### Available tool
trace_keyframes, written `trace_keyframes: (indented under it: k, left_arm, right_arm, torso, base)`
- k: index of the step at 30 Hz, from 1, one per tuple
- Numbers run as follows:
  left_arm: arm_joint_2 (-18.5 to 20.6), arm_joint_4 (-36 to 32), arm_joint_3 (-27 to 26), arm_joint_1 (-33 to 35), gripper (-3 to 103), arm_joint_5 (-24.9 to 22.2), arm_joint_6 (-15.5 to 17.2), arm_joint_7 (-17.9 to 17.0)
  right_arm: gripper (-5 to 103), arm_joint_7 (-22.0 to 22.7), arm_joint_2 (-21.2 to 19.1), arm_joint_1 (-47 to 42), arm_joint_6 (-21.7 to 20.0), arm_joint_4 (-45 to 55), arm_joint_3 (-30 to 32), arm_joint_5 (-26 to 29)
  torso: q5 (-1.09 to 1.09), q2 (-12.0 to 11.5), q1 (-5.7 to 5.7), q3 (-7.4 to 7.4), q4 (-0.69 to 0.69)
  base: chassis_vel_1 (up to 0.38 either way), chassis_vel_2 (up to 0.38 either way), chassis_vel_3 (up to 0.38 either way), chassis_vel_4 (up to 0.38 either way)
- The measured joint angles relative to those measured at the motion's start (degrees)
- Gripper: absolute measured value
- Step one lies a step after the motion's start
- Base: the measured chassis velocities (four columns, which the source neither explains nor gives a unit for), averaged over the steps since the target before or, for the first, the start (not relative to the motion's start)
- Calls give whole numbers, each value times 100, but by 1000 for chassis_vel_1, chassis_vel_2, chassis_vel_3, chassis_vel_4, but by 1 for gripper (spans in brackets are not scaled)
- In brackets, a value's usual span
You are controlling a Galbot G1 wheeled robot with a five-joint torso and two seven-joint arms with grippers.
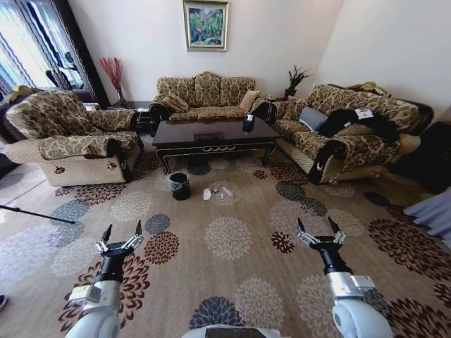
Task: Move to the front of the table and pick up the trash from the floor, then place it into the trash bin.
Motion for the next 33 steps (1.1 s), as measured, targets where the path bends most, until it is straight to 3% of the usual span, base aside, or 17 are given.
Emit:
trace_keyframes:
  k: [21, 33]
  left_arm:
    - [-27, 102, -20, -16, 100, 108, 50, -49]
    - [-82, 233, 3, -50, 100, 170, 37, -56]
  right_arm:
    - [100, -22, -61, -47, -36, 93, 46, 183]
    - [100, -23, -105, 41, 14, -88, 12, 221]
  torso:
    - [0, -16, -7, -9, 0]
    - [0, -362, -163, -198, 0]
  base:
    - [0, 0, 0, 0]
    - [0, 0, 0, 0]
